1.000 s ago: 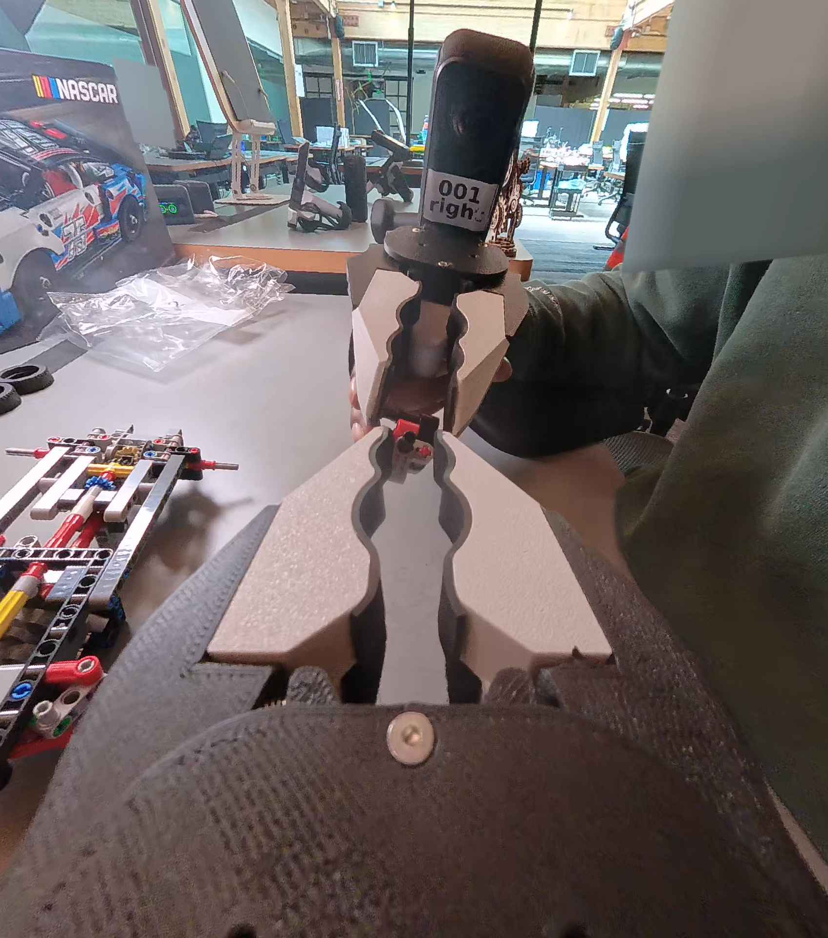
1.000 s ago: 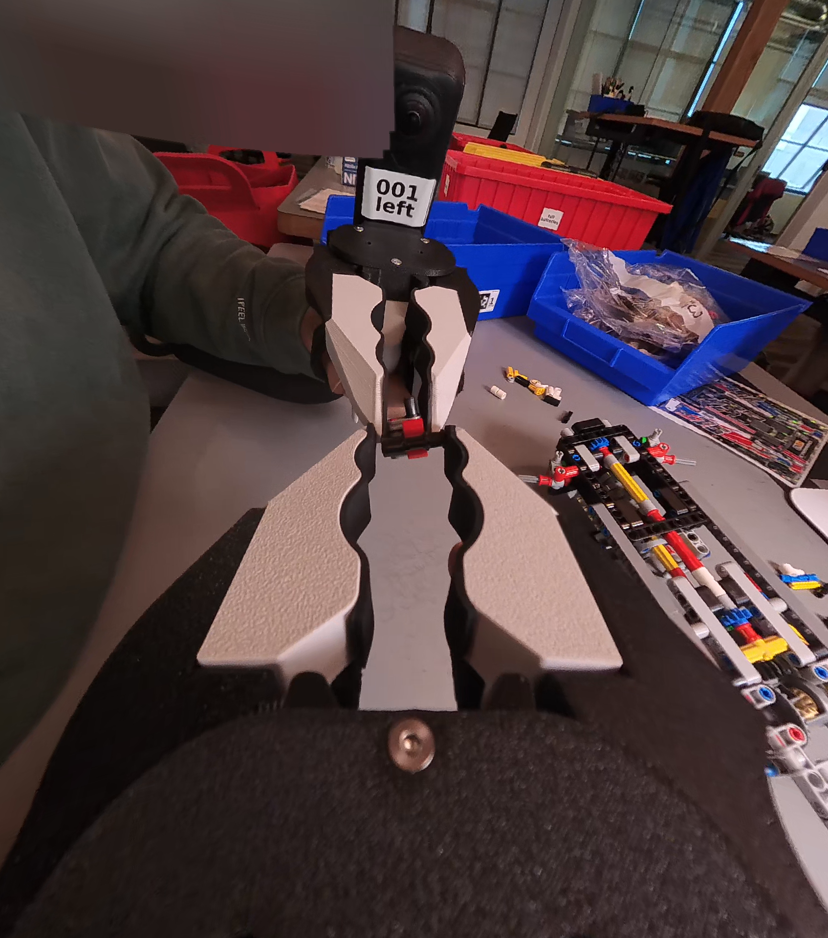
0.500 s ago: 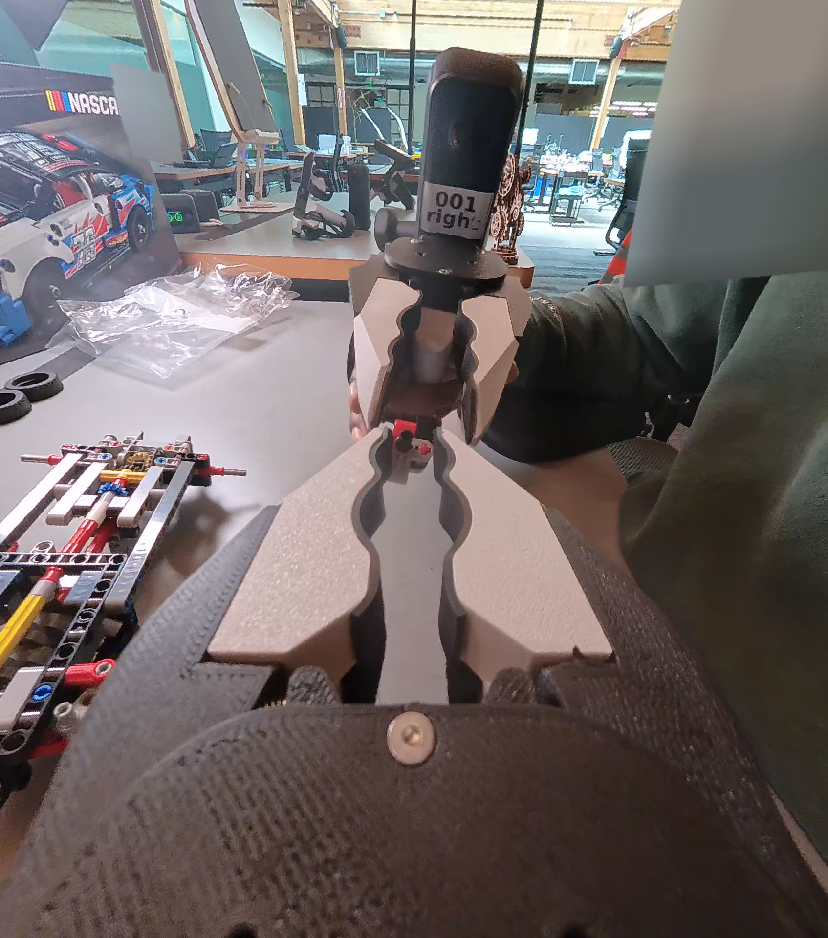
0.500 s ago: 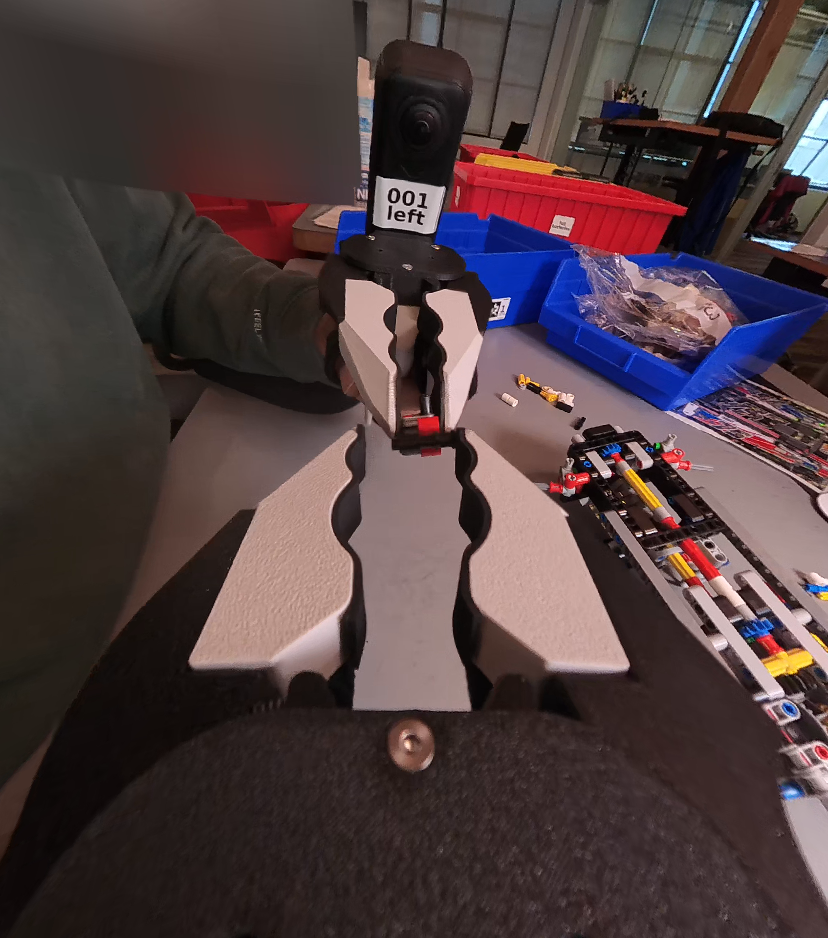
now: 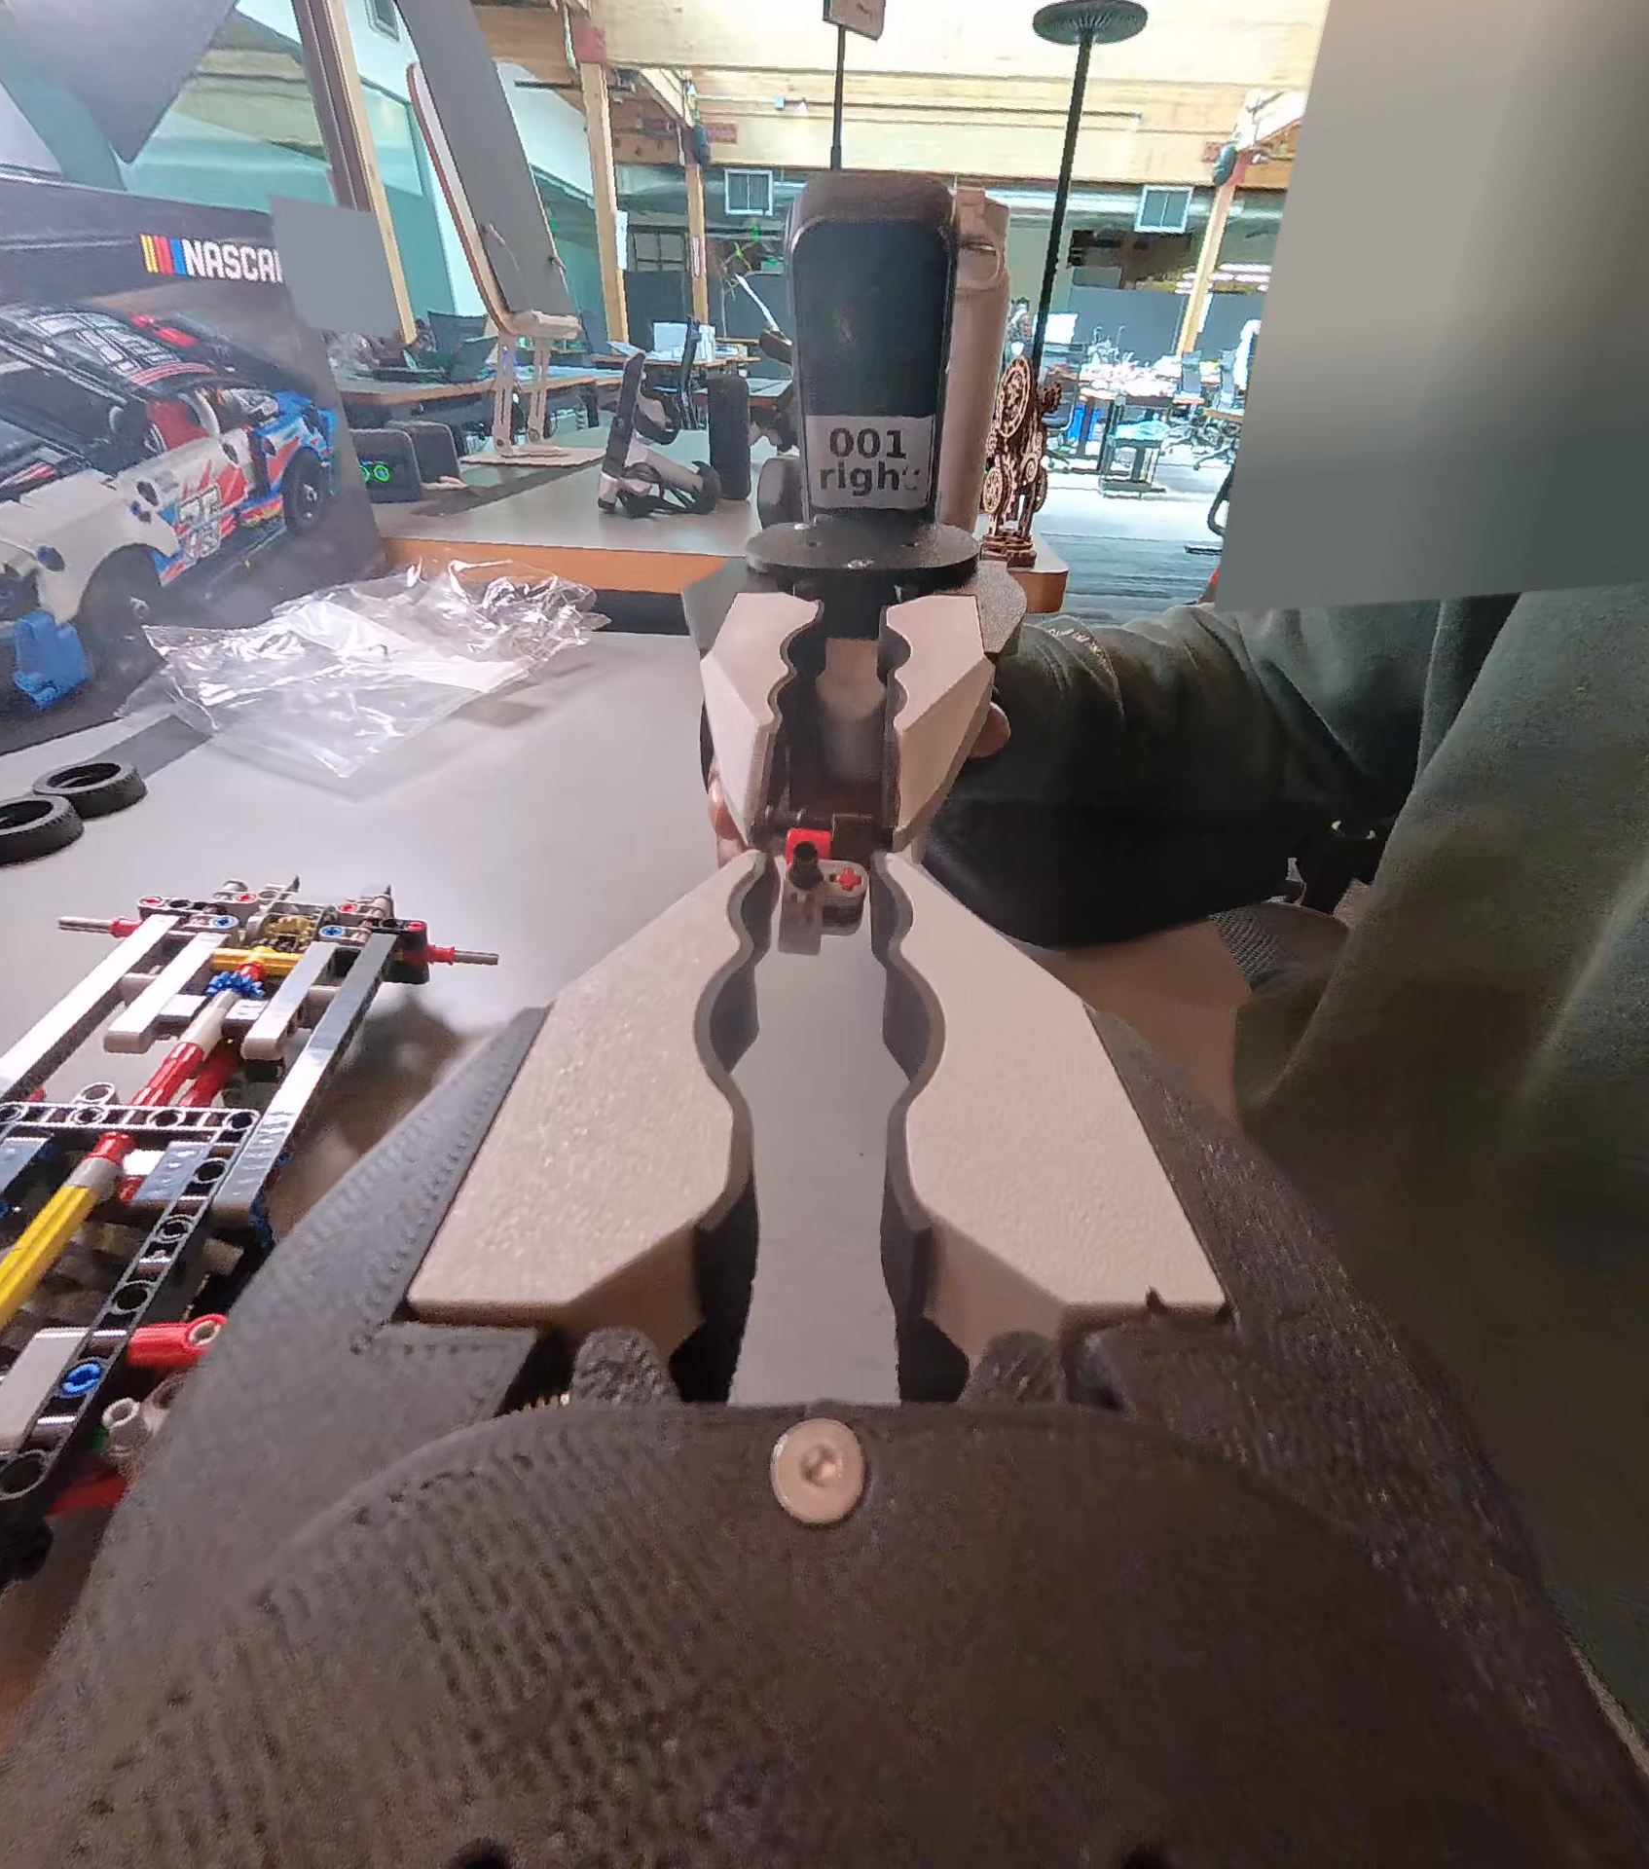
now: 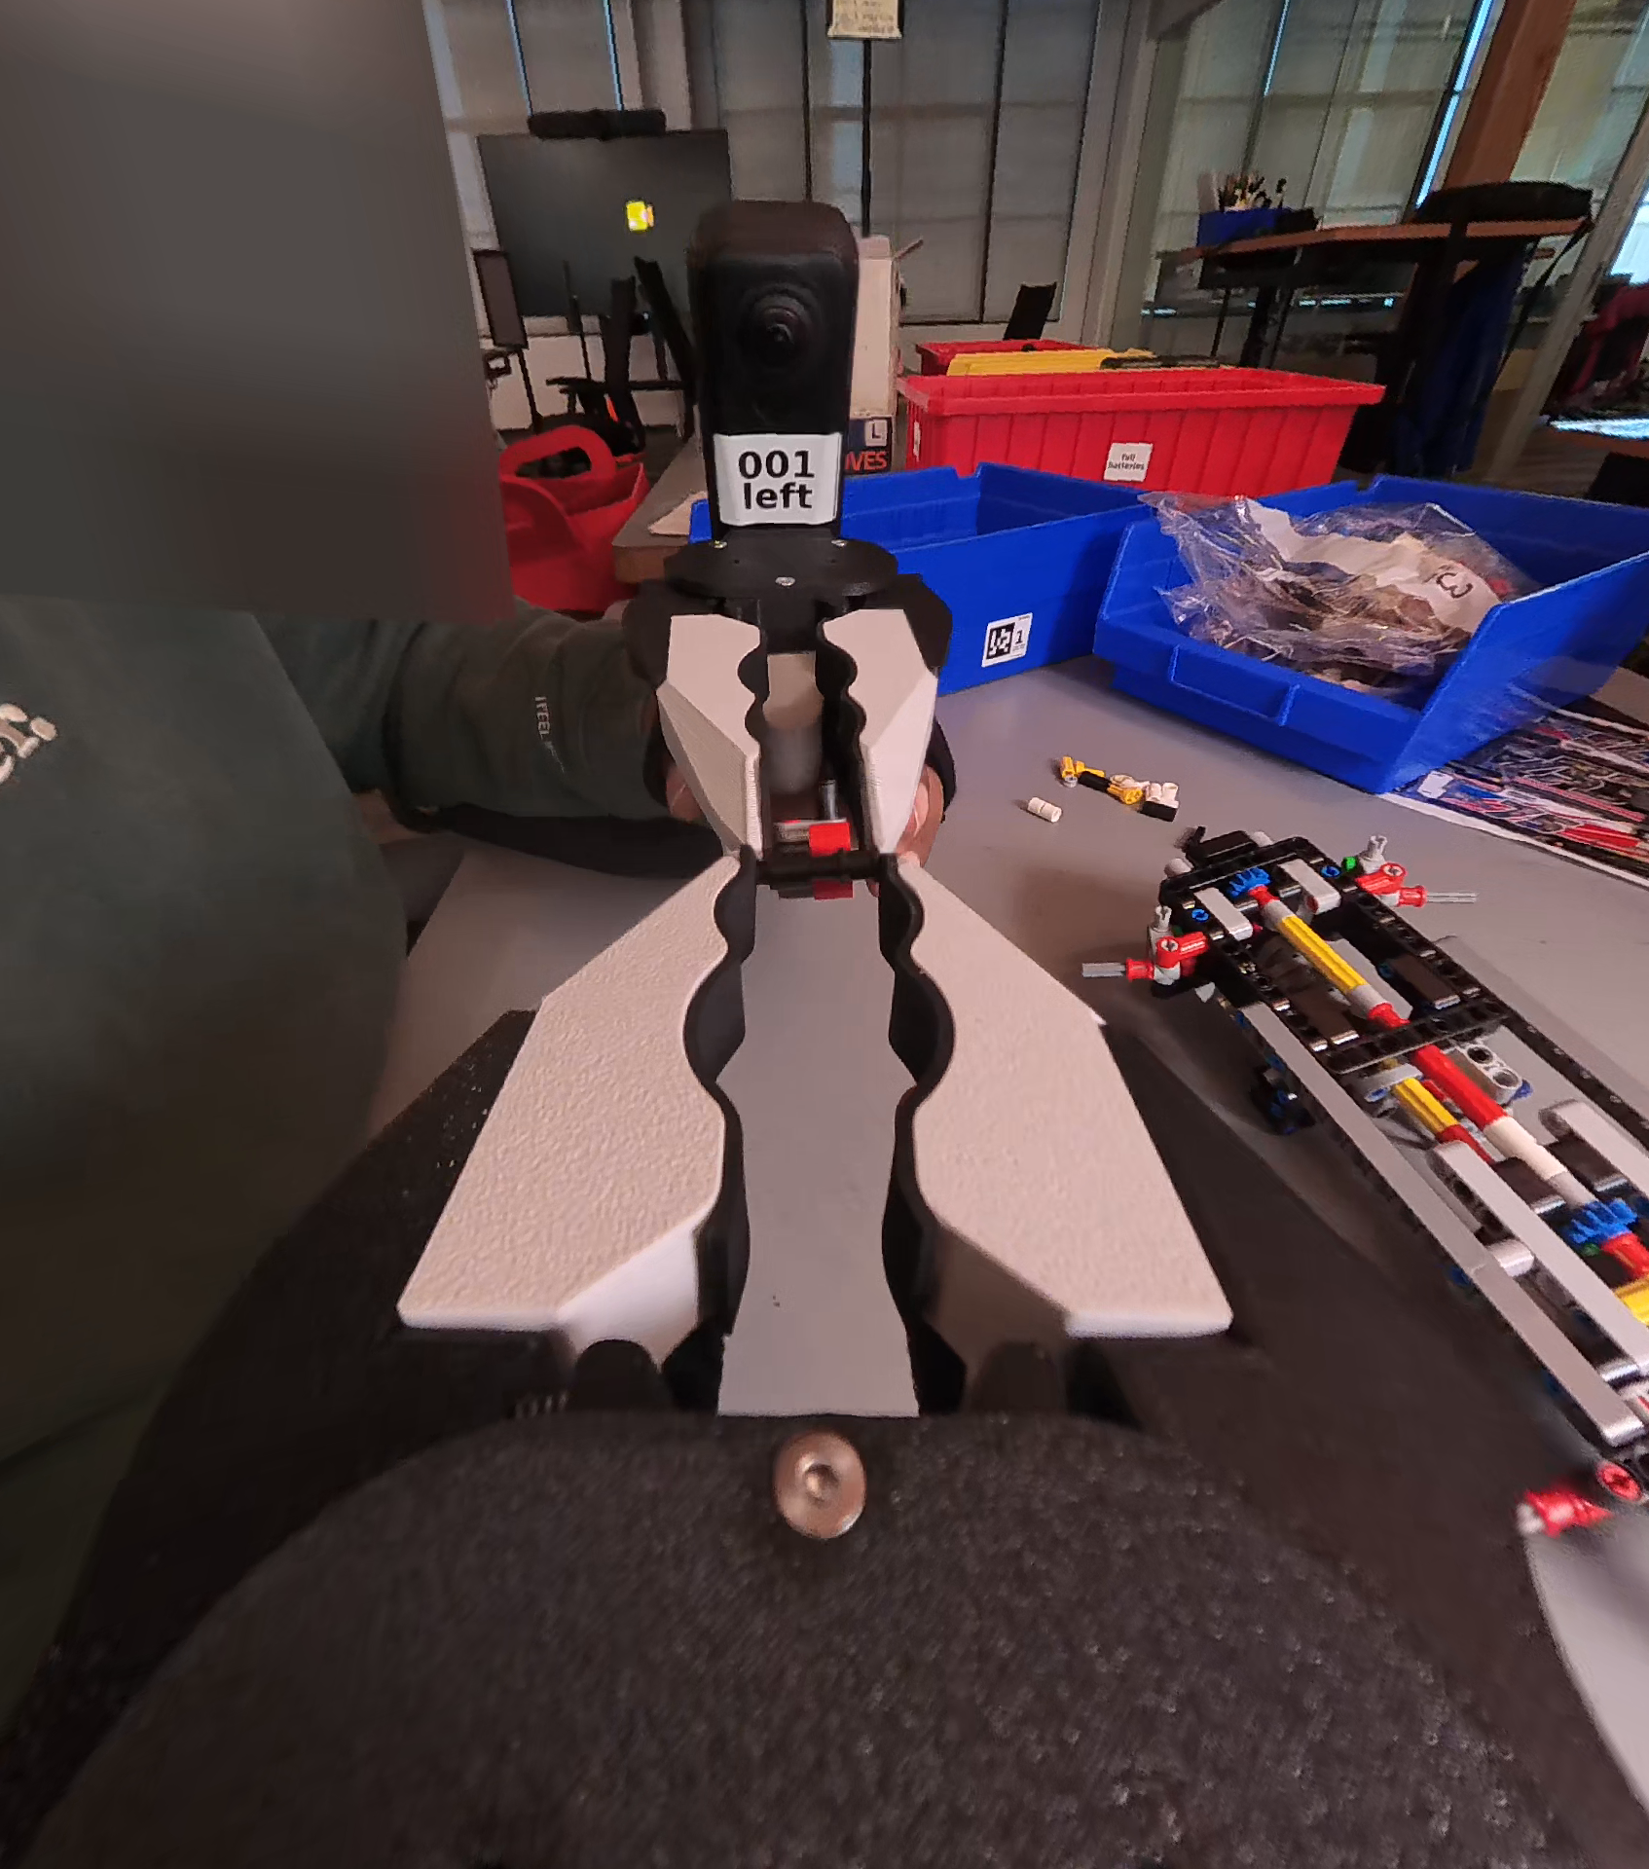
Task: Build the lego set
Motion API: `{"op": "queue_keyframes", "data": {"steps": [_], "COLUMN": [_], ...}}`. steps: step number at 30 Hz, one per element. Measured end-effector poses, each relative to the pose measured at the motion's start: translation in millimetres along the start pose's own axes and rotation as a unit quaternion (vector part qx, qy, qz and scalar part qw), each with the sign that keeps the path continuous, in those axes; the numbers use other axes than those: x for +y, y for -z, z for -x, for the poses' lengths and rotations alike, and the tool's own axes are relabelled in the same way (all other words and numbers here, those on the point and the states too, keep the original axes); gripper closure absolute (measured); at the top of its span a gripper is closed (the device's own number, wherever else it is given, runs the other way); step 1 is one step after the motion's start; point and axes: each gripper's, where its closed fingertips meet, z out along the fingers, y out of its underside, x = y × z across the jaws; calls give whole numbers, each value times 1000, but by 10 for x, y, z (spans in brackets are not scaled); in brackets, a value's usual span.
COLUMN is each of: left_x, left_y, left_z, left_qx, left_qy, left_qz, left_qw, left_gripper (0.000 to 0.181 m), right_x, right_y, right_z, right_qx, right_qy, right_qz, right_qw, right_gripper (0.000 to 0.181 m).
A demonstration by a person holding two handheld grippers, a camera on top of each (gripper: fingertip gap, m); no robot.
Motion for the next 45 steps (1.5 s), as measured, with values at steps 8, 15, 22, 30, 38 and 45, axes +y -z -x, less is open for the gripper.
{"op": "queue_keyframes", "data": {"steps": [8,15,22,30,38,45], "left_x": [-32,2,28,129,198,201], "left_y": [11,12,4,-8,-24,-17], "left_z": [-36,-69,-89,-114,-143,-157], "left_qx": [10,31,49,66,81,84], "left_qy": [0,22,59,73,82,73], "left_qz": [1,14,20,40,54,56], "left_qw": [1000,999,997,994,992,992], "left_gripper": [167,167,167,166,166,166], "right_x": [-52,-12,23,106,192,183], "right_y": [-52,-23,-17,-16,-9,-20], "right_z": [26,75,105,126,164,202], "right_qx": [-6,-24,-9,-10,-24,-29], "right_qy": [-21,-12,25,49,45,53], "right_qz": [-29,-10,16,40,55,53], "right_qw": [999,1000,1000,998,997,997], "right_gripper": [160,158,156,158,159,163]}}
